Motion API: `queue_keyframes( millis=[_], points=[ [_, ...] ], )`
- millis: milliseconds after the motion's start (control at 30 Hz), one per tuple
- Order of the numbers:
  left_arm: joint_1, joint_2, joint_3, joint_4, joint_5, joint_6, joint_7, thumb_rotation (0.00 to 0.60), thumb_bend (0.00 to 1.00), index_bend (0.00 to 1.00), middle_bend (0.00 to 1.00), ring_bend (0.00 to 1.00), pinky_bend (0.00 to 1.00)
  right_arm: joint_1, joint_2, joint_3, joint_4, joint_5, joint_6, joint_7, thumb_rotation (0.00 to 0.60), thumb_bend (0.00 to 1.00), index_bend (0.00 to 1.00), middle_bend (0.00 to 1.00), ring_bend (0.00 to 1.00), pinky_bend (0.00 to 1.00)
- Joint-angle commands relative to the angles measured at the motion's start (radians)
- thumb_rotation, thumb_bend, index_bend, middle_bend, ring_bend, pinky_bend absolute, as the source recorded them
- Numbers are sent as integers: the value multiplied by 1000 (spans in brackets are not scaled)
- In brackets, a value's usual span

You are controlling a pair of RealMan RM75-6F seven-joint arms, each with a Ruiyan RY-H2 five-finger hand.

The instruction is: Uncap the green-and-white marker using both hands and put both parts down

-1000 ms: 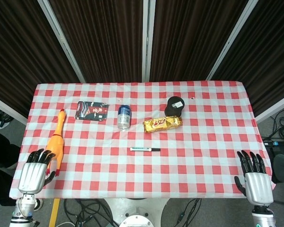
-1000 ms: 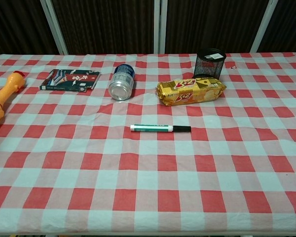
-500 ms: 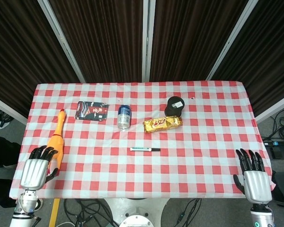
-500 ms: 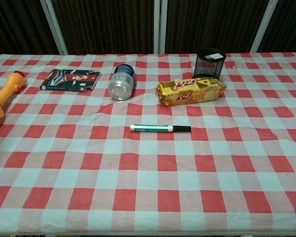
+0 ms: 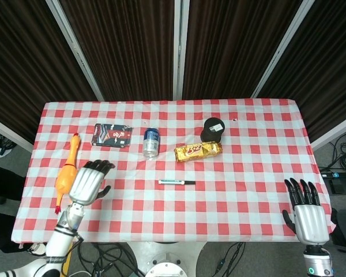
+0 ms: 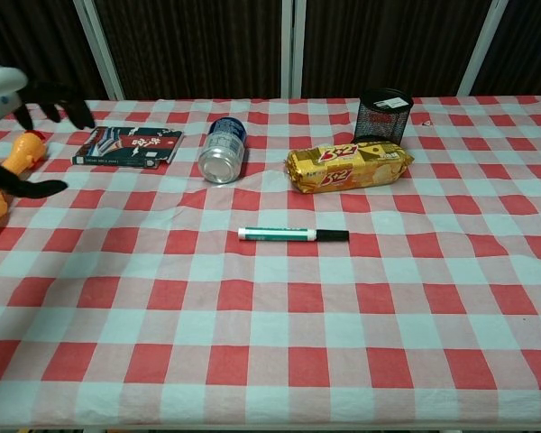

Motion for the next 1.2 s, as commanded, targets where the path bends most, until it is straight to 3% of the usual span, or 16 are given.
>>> queue_keyframes(
  millis=[33,200,600,833,1200],
  points=[
    [-119,-99,-80,2,-123,-96,96,600,240,345,338,415,497,6,-1,5,0,13,-12,-3,600,221,63,89,0,0],
    [-258,-220,-110,20,-248,-162,260,600,315,410,437,546,632,15,1,15,-6,30,-26,-11,600,221,63,88,0,0],
    [-485,-498,-166,213,-544,-131,423,600,331,422,479,665,712,23,-7,13,-7,45,-40,-24,600,221,63,88,0,0],
    [-531,-562,-172,324,-613,-91,420,600,330,431,484,672,713,22,-5,11,1,50,-37,-14,600,221,63,88,0,0],
    [-552,-579,-138,375,-680,-79,413,600,314,430,483,674,714,31,-14,10,8,58,-51,-15,600,221,63,86,0,0]
  ],
)
